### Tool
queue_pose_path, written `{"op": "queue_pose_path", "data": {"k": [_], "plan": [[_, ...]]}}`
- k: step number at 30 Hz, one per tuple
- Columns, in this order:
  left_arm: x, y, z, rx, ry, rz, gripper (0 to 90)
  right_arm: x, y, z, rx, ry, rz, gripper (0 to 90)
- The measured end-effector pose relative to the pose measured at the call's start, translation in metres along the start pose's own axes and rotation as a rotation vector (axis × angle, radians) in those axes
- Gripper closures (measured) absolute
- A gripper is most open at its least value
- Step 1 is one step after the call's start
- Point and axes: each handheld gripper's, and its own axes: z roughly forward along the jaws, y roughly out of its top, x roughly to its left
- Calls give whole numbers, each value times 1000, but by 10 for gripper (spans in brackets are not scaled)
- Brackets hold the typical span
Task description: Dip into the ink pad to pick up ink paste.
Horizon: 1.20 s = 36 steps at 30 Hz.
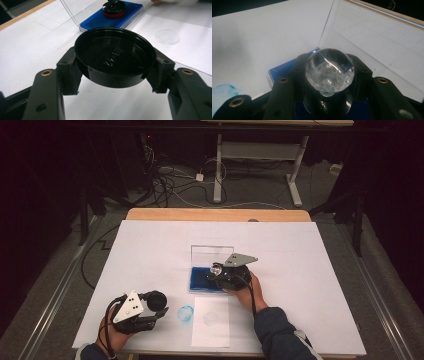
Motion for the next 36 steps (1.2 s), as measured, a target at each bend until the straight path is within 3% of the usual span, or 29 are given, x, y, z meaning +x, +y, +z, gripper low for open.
{"op": "queue_pose_path", "data": {"k": [36], "plan": [[-1,0,2,8,-11,2,361,3,2,-1,17,-14,-18,566]]}}
